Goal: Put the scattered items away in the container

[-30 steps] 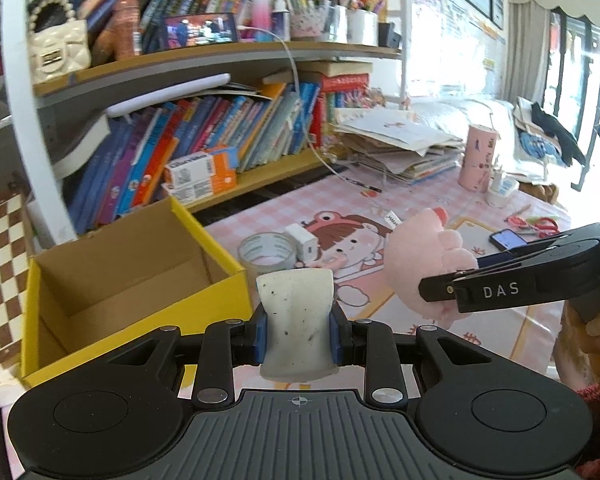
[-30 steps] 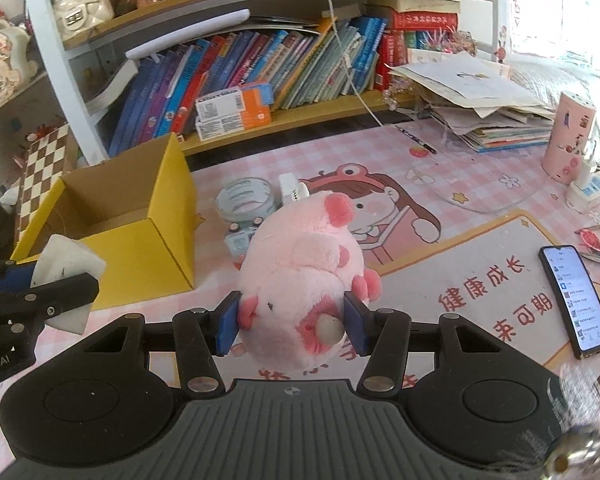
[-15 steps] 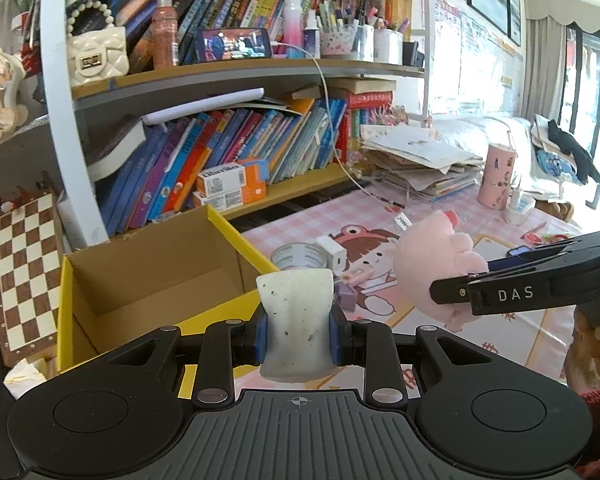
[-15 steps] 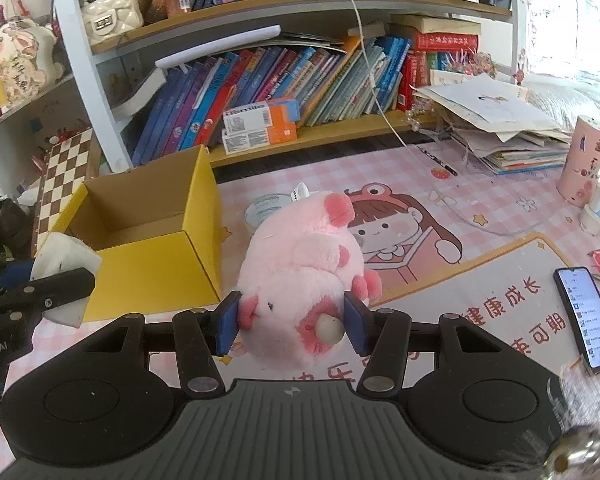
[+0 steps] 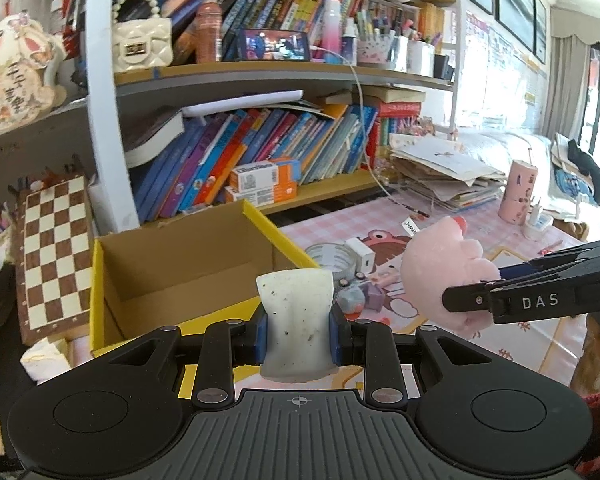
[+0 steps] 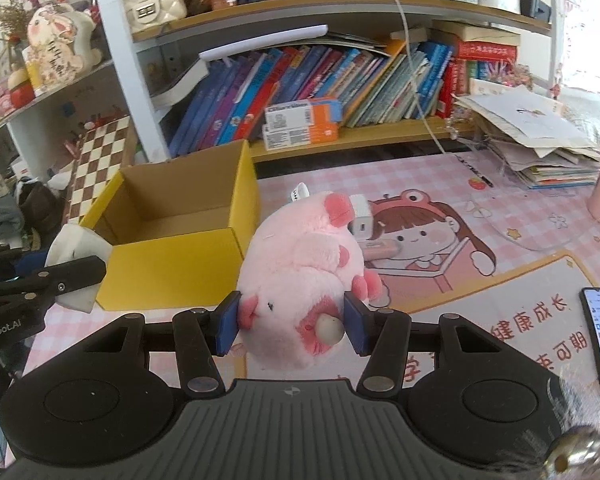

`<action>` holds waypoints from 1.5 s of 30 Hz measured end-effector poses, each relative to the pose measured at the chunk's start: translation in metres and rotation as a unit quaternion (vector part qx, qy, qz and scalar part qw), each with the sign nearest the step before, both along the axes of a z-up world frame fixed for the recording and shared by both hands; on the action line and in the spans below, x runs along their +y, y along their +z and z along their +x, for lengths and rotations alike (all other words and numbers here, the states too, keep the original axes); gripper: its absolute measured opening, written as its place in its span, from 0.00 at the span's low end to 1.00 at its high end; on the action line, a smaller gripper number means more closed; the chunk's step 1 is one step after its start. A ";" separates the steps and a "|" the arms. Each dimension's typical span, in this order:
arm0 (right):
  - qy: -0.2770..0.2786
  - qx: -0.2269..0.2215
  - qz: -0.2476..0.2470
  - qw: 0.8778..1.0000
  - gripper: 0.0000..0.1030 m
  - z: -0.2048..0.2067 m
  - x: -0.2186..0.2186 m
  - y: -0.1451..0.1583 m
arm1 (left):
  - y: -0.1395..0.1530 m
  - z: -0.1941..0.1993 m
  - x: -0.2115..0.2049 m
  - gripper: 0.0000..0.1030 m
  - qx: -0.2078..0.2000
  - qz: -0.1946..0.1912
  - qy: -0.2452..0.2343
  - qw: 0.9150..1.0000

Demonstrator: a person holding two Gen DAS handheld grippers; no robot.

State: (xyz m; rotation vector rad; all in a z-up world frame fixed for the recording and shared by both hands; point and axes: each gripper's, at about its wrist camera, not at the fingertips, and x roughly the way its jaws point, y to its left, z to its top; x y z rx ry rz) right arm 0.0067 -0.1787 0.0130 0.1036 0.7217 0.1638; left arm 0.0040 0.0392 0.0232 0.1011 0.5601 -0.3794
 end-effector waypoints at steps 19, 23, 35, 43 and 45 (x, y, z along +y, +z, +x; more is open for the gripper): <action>0.085 -0.009 -0.008 0.996 0.49 0.024 0.036 0.021 | 0.009 0.003 0.040 0.26 -0.008 -0.021 0.058 0.998; 0.105 -0.013 -0.011 0.994 0.49 0.031 0.045 0.028 | 0.010 0.006 0.047 0.26 -0.011 -0.024 0.073 0.997; 0.147 -0.020 -0.024 0.989 0.49 0.054 0.066 0.040 | 0.012 0.020 0.058 0.26 -0.029 -0.031 0.097 0.994; 0.148 -0.034 -0.024 0.988 0.49 0.073 0.070 0.051 | 0.019 0.035 0.062 0.26 -0.045 -0.027 0.103 0.993; 0.148 -0.032 -0.022 0.988 0.49 0.079 0.072 0.051 | 0.021 0.039 0.063 0.26 -0.047 -0.027 0.104 0.993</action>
